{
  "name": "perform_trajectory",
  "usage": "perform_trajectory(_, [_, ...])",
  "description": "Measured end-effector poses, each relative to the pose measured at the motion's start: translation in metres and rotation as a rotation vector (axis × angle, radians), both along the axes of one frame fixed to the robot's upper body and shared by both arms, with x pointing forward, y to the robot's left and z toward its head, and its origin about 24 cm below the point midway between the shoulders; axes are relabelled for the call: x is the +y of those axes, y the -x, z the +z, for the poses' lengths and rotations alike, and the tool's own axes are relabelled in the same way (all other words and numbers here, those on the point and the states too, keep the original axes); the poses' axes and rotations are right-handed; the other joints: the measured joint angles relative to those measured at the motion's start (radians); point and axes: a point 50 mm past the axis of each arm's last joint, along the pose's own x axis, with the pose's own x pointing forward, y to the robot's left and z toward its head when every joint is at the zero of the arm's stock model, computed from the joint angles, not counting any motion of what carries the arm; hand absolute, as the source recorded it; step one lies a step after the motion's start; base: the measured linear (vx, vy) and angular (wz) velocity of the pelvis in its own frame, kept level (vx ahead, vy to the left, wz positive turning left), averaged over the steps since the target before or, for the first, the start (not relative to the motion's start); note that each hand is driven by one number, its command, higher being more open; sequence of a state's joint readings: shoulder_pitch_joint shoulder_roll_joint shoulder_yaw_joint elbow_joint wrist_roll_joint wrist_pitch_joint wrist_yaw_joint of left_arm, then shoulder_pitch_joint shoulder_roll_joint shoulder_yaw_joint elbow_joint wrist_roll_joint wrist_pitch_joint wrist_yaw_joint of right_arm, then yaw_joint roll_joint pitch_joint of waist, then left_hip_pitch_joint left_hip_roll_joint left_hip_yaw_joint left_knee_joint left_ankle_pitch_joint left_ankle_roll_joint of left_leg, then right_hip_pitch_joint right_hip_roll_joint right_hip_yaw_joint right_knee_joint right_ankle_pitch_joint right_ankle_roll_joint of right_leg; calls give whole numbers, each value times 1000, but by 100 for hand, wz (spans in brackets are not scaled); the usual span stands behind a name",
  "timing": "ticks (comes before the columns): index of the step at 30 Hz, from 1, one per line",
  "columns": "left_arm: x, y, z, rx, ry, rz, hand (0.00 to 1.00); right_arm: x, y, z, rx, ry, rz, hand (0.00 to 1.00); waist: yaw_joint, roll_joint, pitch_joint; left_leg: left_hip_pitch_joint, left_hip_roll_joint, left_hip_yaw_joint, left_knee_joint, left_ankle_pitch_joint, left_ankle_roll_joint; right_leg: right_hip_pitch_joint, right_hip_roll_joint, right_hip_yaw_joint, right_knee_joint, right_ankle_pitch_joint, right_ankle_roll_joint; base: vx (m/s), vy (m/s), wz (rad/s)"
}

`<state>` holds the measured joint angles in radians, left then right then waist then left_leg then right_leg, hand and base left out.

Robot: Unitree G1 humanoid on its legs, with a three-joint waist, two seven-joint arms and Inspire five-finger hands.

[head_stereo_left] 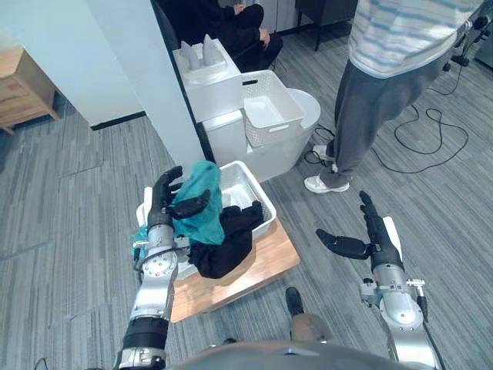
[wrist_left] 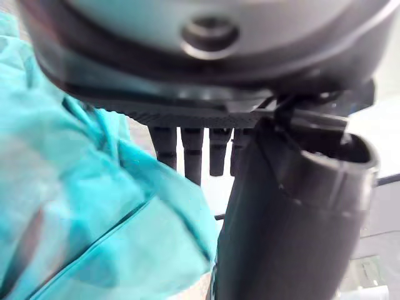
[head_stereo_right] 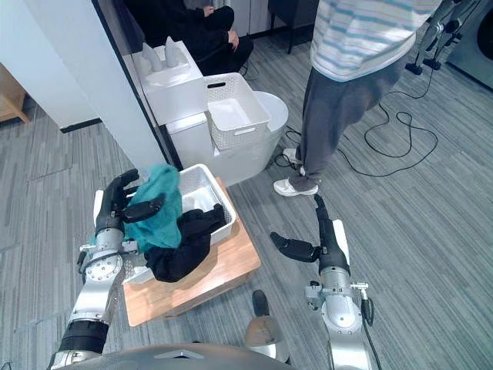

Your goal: Tidy up the quilt and then pick up the clothes from the bed and put them into the laundry hamper

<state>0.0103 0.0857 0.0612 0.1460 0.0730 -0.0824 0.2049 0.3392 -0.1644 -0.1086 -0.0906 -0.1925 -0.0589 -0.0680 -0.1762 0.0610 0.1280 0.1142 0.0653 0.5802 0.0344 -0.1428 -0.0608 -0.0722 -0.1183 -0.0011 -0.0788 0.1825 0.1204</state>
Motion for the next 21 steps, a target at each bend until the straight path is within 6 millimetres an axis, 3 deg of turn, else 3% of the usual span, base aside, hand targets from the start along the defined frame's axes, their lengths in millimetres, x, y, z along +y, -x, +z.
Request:
perform_trajectory(5, [-10, -4, 35, -168, 138, -75, 100, 6, 1, -6, 19, -24, 7, 100, 7, 0, 0, 7, 1, -34, -1, 9, 1, 25, -6, -40, 0, 0, 0, -95, -31, 18])
perform_trajectory(9, [-9, -1, 67, -340, 116, -91, 100, 9, 6, -25, 104, -44, 20, 100, 17, 1, -1, 16, 0, -69, -5, 20, 12, 52, -12, -79, 0, 0, 0, -65, -16, 25])
perform_trajectory(12, [-1, 3, 75, -395, 108, -38, 100, 12, 13, -41, 173, -70, 7, 100, 36, -1, -2, 16, -3, -99, -13, 30, 14, 62, -17, -107, 0, 0, 0, -63, -13, 24])
perform_trajectory(15, [14, 16, 67, -379, 108, 48, 100, 15, 20, -59, 252, -72, -1, 100, 40, -4, -4, 16, -4, -122, -28, 45, 14, 72, -17, -134, 0, 0, 0, -39, -22, 31])
perform_trajectory(18, [31, 41, 41, -271, 117, 153, 100, 13, 36, -81, 360, -98, -40, 100, 67, -8, -5, 22, -4, -148, -43, 57, 15, 83, -18, -159, 0, 0, 0, -29, -13, 25])
perform_trajectory(21, [43, 75, -13, -47, 216, 251, 100, 3, 56, -100, 457, -135, -147, 100, 92, -12, -11, 48, -4, -171, -57, 64, 15, 119, -20, -190, 0, 0, 0, -16, -2, 27])
